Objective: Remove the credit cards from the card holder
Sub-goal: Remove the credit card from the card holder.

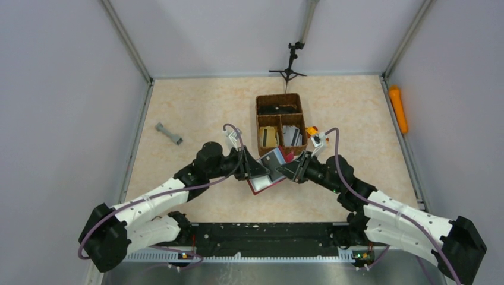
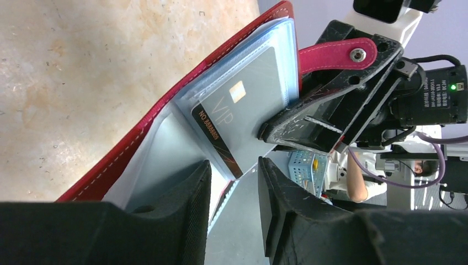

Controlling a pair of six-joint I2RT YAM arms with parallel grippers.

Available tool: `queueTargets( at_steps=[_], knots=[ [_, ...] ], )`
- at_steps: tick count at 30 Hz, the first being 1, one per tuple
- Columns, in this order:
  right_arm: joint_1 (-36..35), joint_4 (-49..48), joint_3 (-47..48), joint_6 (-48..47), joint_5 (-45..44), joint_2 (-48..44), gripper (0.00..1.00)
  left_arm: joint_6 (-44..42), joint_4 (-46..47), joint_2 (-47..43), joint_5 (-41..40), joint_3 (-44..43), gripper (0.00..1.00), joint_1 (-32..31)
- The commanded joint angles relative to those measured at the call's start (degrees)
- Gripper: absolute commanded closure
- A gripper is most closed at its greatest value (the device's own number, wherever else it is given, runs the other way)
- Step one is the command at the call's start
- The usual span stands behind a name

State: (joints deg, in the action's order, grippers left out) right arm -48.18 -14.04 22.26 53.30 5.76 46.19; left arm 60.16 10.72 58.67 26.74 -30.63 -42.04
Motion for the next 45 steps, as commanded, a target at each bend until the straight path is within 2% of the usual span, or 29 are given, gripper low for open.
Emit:
queueTargets(
  at_steps=[1, 4, 8, 12, 17, 23, 24, 25, 26, 27, 29, 31, 32, 41, 45],
  knots=[
    [0.28, -7.56, -1.28, 3.53, 1.25, -2.68, 1.00, 0.10, 5.47, -0.49, -0.22, 0.16, 0.60, -0.15],
    [0.28, -10.43, -2.66, 5.97, 2.14, -2.88, 1.00, 1.97, 11.01, -1.13, 0.25, 2.46, 0.60, -0.08],
    [0.28, -14.92, -3.69, 8.57, 4.35, -1.66, 1.00, 5.17, 21.02, -1.47, 0.97, 5.83, 0.65, -0.06],
    [0.27, -17.75, -4.04, 10.01, 6.40, 0.06, 1.00, 6.00, 22.60, -1.08, 1.65, 6.07, 0.71, -0.06],
    [0.22, -20.56, -4.71, 10.99, 8.53, 2.05, 1.00, 8.78, 28.61, -1.47, 1.74, 8.20, 0.85, 0.01],
    [0.28, -24.11, -5.05, 12.33, 11.49, 4.40, 1.00, 10.28, 35.14, -2.72, 0.92, 10.46, 0.90, 0.09],
    [0.28, -24.40, -4.96, 12.42, 12.00, 4.73, 1.00, 10.09, 35.03, -2.82, 0.94, 10.31, 0.94, 0.11],
    [0.28, -24.70, -4.95, 12.41, 12.45, 4.94, 0.98, 9.87, 34.32, -2.98, 0.94, 10.18, 1.00, 0.12],
    [0.28, -24.80, -4.95, 12.44, 12.67, 4.99, 0.90, 9.43, 33.11, -3.15, 0.83, 10.01, 1.00, 0.07],
    [0.28, -24.78, -5.01, 12.27, 12.57, 4.90, 0.80, 9.00, 31.66, -3.48, 0.59, 9.86, 1.00, 0.11],
    [0.24, -24.25, -5.30, 12.15, 11.77, 4.19, 0.64, 8.39, 29.42, -4.45, -0.15, 10.02, 1.00, 0.12],
    [0.28, -23.19, -5.54, 12.07, 10.16, 3.03, 0.54, 8.01, 28.49, -5.20, -0.70, 10.42, 1.00, 0.12],
    [0.25, -23.11, -5.75, 12.09, 9.55, 2.52, 0.54, 7.96, 28.10, -5.46, -0.92, 10.57, 1.00, 0.12],
    [0.28, -20.96, -7.20, 12.04, 5.43, -1.88, 0.54, 7.74, 27.18, -4.75, 0.29, 10.45, 1.00, 0.12],
    [0.24, -18.43, -8.19, 11.86, 2.26, -5.31, 0.68, 7.61, 26.84, -5.78, 0.59, 11.22, 1.00, 0.12]
  ],
)
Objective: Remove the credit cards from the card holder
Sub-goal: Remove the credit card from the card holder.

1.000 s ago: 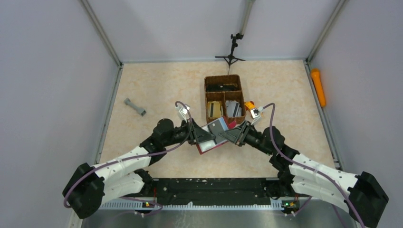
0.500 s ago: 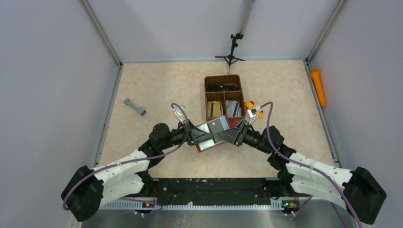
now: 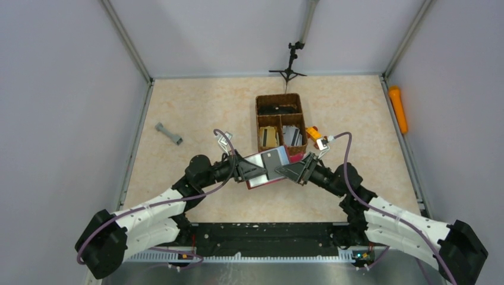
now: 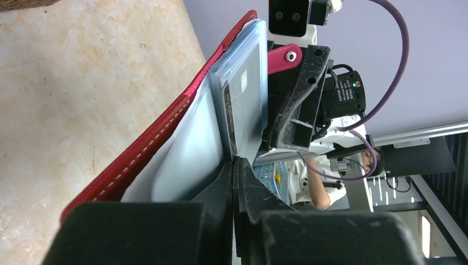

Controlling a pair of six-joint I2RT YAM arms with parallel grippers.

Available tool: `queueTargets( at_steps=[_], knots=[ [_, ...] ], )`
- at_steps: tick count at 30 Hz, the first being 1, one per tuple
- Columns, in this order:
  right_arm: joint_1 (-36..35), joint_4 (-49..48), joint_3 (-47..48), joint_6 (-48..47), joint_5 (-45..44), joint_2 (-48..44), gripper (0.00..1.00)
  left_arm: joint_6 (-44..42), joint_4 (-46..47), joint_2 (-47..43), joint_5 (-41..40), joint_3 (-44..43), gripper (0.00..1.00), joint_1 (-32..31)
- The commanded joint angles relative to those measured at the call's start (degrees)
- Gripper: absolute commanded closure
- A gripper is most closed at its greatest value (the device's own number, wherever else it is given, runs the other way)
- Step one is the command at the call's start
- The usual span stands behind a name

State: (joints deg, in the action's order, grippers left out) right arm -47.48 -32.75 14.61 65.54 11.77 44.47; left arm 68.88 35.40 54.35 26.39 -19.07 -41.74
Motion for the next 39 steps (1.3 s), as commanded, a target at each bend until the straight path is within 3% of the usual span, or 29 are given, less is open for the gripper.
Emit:
queueTargets(
  at_steps=[1, 5, 16, 20, 26, 35, 39],
  knots=[
    [-0.42, 0.36, -0.88, -0.43, -4.25, -4.64, 0.70, -1.18, 2.02, -1.81, 0.94, -0.13, 1.00, -0.19],
    [-0.49, 1.68, -1.24, -0.58, -5.60, -5.96, 0.83, -1.42, 1.00, -2.98, 0.76, 0.26, 1.00, -0.10],
    [-0.42, 1.53, -1.17, -0.83, -5.21, -5.17, 0.86, -1.77, -1.07, -4.81, 0.32, 1.37, 1.00, 0.14],
    [-0.42, 0.30, -0.74, -0.55, -3.68, -3.53, 0.88, -1.90, -0.46, -4.02, 0.95, 0.87, 0.76, 0.15],
    [-0.42, -3.43, -0.24, -0.24, -0.72, -0.42, 0.88, -1.57, 0.71, 1.17, 4.33, -1.85, 0.60, 0.13],
    [-0.44, -4.35, -0.30, -0.17, -0.29, 0.18, 0.89, -1.73, 1.08, 2.40, 4.31, -1.67, 0.59, 0.20],
    [-0.42, -2.85, -0.30, -0.64, -1.38, -0.78, 0.89, -4.05, -5.05, 0.17, 2.32, -2.37, 0.59, 0.20]
  ],
)
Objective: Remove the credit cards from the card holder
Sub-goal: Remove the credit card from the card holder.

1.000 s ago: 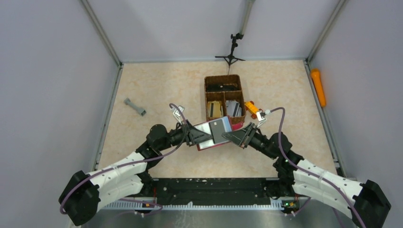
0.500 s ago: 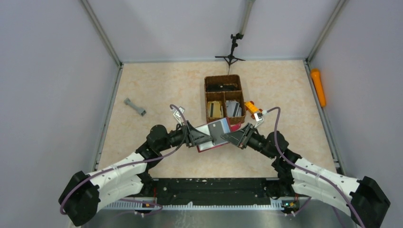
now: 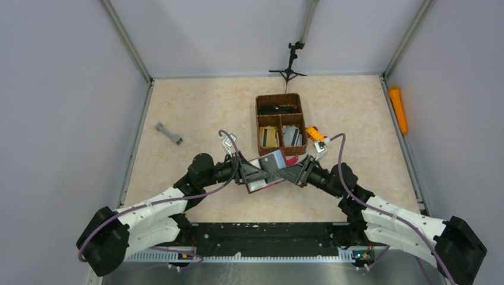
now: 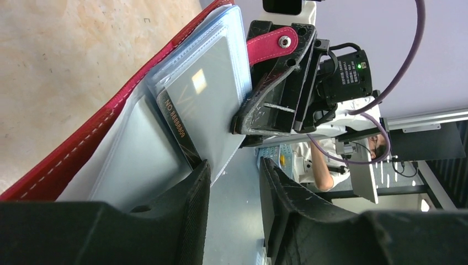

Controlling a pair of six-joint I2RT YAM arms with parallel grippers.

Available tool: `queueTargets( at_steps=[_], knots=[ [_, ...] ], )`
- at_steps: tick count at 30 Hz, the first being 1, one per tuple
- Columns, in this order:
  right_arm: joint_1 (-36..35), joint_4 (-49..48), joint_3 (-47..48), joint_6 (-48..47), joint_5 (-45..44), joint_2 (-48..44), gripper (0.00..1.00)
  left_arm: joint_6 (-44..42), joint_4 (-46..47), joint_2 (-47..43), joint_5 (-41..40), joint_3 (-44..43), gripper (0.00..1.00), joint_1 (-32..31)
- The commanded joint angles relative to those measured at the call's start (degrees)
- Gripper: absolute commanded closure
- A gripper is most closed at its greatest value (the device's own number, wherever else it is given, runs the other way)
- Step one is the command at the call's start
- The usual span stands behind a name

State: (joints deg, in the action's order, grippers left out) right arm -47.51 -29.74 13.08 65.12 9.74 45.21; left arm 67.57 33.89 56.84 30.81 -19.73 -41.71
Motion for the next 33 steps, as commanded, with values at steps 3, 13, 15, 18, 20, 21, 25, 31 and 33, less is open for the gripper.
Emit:
queueTargets(
  at_steps=[3, 13, 15, 18, 20, 21, 25, 31, 33],
  knots=[
    [-0.43, -4.87, 1.13, -0.29, 0.05, -2.56, 0.89, -4.22, -7.70, -3.88, -3.59, -2.20, 0.58, 0.21],
    [-0.45, -5.53, 1.15, 0.21, 0.84, -2.50, 0.91, -2.18, -1.33, -3.68, -1.99, -0.58, 0.58, 0.18],
    [-0.45, -6.18, 1.06, 0.44, 1.06, -2.06, 0.91, -0.73, 2.06, -3.50, -1.16, -0.07, 0.61, 0.23],
    [-0.40, -6.55, 0.77, 0.57, 1.10, -1.35, 0.92, -0.49, 4.05, -4.19, -0.38, -0.06, 0.65, 0.23],
    [-0.40, -6.08, 0.90, 0.07, 1.07, -1.06, 0.92, -0.98, 2.90, -5.28, -0.96, -0.04, 0.68, 0.31],
    [-0.39, -5.55, 1.03, -0.36, 1.03, -0.90, 0.93, -1.42, 1.68, -5.90, -1.56, -0.05, 0.69, 0.32],
    [-0.39, -2.33, 2.25, -2.36, 1.33, 0.63, 0.94, -2.57, -1.57, -8.45, -3.57, 0.28, 0.77, 0.37],
    [-0.40, -6.42, 1.78, -1.61, 4.53, 4.56, 0.94, -1.31, 2.06, -8.89, -3.53, 1.23, 0.86, 0.41],
    [-0.44, -8.40, 1.93, -1.17, 5.96, 6.12, 0.94, -0.41, 5.12, -8.34, -2.80, 1.59, 0.86, 0.40]
  ],
)
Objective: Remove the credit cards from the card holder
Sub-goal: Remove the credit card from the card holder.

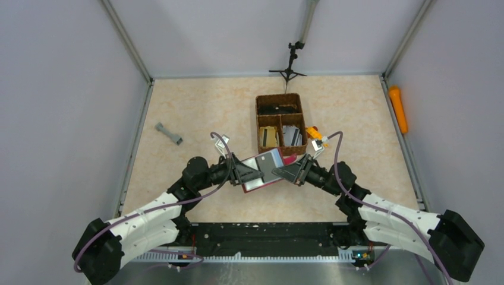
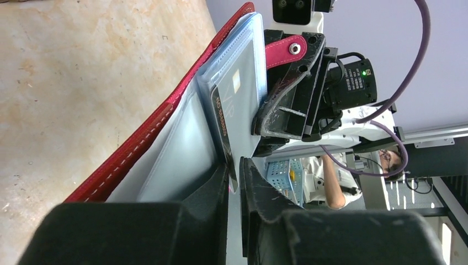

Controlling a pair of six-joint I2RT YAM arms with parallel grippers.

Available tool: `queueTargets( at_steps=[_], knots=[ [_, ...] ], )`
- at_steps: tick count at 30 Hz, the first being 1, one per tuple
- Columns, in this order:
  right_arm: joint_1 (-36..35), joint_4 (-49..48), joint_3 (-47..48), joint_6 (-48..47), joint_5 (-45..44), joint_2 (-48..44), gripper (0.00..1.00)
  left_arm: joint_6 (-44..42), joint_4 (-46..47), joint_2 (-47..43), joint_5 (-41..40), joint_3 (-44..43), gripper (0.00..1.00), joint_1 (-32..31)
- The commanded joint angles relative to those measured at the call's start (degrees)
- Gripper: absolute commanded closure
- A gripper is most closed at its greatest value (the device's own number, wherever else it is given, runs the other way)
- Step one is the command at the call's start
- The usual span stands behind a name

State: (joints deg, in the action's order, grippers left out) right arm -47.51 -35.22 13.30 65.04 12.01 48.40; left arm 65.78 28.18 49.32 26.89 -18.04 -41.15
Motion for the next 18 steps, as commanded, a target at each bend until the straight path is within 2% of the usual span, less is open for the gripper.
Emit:
queueTargets(
  at_steps=[1, 5, 8, 11, 13, 18],
  knots=[
    [-0.41, -3.94, 1.90, -0.83, 4.41, 3.52, 0.94, 1.72, 11.54, -0.62, 1.41, 0.01, 0.85, -0.16],
    [-0.42, -7.25, 1.89, 0.10, 6.74, 5.33, 0.94, 1.30, 11.08, -0.14, 1.75, -0.24, 0.83, -0.19],
    [-0.44, -8.27, 1.97, 0.50, 7.44, 6.12, 0.93, 1.37, 11.62, -0.38, 1.55, 0.23, 0.91, -0.17],
    [-0.42, -8.26, 1.70, 0.45, 7.02, 5.95, 0.82, 0.68, 10.46, -1.38, 0.81, 0.67, 1.00, 0.03],
    [-0.39, -7.61, 1.43, 0.32, 6.21, 5.17, 0.71, 0.29, 7.86, -2.39, -0.22, 0.93, 1.00, 0.45],
    [-0.40, -9.06, -0.04, 0.75, 5.06, 2.56, 0.56, 0.09, 5.68, -3.86, -0.17, 1.94, 1.00, 1.22]
  ],
)
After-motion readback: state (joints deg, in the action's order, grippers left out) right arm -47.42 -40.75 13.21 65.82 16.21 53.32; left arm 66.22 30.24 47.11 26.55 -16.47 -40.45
